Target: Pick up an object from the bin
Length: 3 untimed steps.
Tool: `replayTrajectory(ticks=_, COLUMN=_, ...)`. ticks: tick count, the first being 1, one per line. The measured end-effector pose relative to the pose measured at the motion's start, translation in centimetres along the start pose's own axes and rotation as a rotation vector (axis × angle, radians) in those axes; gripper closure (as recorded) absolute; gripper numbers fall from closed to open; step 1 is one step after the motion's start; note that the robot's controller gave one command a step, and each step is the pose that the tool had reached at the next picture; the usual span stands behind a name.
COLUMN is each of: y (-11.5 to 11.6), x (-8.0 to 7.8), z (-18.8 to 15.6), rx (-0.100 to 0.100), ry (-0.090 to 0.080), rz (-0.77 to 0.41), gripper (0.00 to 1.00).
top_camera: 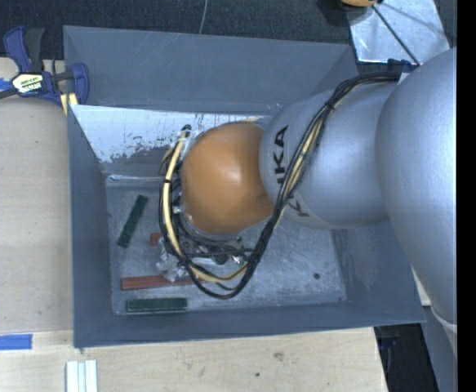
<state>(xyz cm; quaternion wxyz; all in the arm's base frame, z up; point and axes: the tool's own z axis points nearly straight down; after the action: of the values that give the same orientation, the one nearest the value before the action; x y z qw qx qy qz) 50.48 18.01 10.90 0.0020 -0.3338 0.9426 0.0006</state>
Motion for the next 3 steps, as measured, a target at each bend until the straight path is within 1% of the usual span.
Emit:
replayTrajectory(ticks=1, y=1.3, x=0.2, z=-6.0, rx=-0.001, ry=0.007, rz=0.022, gripper=1.0)
replayTrajectory(ticks=2, y=1.6, x=-0.4, z=2.2, rx=0.006, ry=-0.027, rz=0.077, gripper=0.0)
replayTrajectory(ticks=3, y=1.7, x=0.2, z=2.7, rx=0.001, ry=-0.003, rz=0.078, gripper=1.0)
